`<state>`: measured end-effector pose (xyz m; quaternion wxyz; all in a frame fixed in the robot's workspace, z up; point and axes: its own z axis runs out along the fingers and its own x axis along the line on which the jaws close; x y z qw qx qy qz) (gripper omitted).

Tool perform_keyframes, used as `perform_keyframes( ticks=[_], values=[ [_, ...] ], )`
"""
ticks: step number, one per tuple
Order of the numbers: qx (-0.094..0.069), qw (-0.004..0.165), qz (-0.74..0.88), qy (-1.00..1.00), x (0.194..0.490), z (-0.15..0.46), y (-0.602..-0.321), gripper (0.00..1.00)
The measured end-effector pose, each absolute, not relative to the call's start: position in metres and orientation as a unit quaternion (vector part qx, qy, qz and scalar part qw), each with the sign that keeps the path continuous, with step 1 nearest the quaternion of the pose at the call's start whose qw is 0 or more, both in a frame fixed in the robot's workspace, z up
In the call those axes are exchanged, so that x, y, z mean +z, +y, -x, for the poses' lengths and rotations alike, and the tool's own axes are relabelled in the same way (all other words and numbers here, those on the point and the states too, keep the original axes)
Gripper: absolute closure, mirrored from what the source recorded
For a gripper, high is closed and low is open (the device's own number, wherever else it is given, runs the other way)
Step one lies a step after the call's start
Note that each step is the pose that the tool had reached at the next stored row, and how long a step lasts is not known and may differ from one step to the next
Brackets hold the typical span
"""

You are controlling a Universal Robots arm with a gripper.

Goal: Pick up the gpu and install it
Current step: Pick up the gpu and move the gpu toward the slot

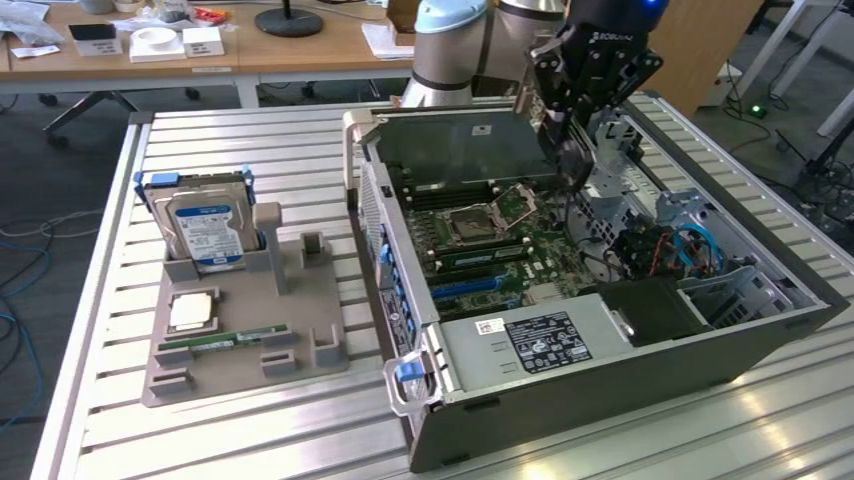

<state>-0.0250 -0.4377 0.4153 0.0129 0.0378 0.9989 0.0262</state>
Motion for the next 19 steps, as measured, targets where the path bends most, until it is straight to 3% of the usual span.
perform_keyframes(
  ticks=[19],
  values=[
    [0.027,0.013,-0.038,0.999,0.415,-0.014,-0.437,0.73]
  ],
)
